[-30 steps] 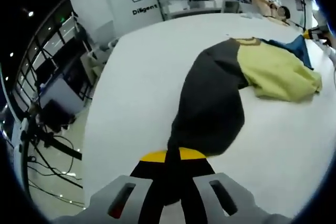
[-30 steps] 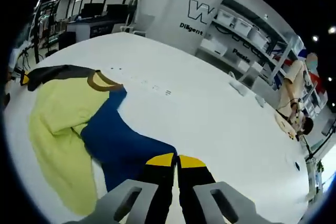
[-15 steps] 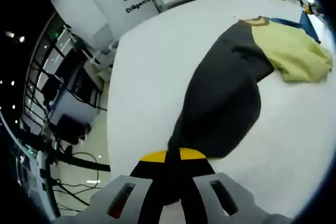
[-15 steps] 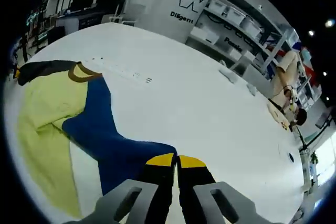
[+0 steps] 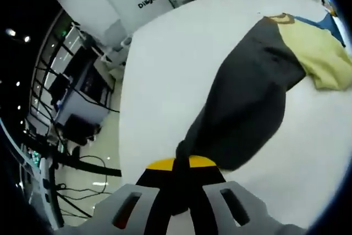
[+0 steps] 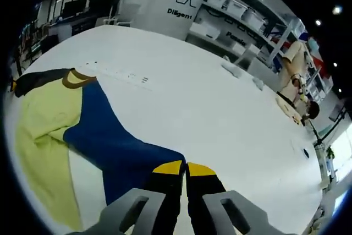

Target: Fold the garment on the visible template until the final outline fits inside the template.

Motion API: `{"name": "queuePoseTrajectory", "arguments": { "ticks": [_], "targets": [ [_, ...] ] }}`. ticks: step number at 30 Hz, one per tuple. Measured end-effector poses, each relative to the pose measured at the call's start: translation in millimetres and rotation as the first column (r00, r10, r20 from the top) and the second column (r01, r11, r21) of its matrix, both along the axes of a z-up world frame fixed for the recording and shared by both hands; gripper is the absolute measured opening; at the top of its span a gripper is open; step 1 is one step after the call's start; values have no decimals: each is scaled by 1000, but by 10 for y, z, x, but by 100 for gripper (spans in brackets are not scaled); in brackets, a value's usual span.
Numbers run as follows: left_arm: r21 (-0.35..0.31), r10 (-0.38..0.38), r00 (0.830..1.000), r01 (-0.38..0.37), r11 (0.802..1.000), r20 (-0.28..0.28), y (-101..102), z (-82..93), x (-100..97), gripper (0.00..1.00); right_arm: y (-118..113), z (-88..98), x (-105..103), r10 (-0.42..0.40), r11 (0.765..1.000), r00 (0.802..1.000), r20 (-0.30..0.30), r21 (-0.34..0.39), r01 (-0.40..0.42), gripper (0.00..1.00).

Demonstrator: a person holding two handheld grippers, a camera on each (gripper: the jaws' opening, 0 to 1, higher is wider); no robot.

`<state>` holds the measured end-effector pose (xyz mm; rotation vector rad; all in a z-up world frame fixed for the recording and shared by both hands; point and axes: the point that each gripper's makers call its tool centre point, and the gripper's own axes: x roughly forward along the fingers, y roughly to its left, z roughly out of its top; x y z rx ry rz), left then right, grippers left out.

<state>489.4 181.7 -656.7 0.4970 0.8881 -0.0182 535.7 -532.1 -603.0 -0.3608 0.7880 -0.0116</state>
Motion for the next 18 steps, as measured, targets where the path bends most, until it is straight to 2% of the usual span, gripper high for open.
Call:
{"name": "queuePoseTrajectory", "arguments": {
  "ticks": [1, 5, 8, 10, 12, 16, 18],
  "targets": [
    [-20, 27, 1000, -27, 999, 2, 11, 2, -11, 6, -9, -11, -5, -8, 1000, 1000, -2, 8, 8, 0],
    [-42, 33, 999, -33, 999, 5, -1, 36, -30, 16, 14, -22, -31, -23, 999, 1000, 0, 38, 23, 2],
    [-79, 34, 999, -33, 996, 11, -57, 59, -62, 19, 37, -7, -52, -41, 997, 999, 19, 70, 39, 18],
    [-95, 29, 999, -27, 995, 23, -95, 82, -72, 21, 129, 19, -93, -39, 991, 999, 35, 127, 35, 23],
    [-118, 12, 999, -6, 993, 47, -177, 127, -95, 24, 212, 42, -106, -13, 988, 998, 54, 154, 5, 25],
    [-151, -19, 997, 30, 988, 73, -316, 171, -126, 42, 482, 63, -229, 47, 968, 996, 71, 242, -63, 41],
    [-174, -27, 996, 41, 984, 79, -389, 187, -151, 47, 562, 67, -305, 66, 961, 996, 63, 263, -81, 48]
  ]
}}
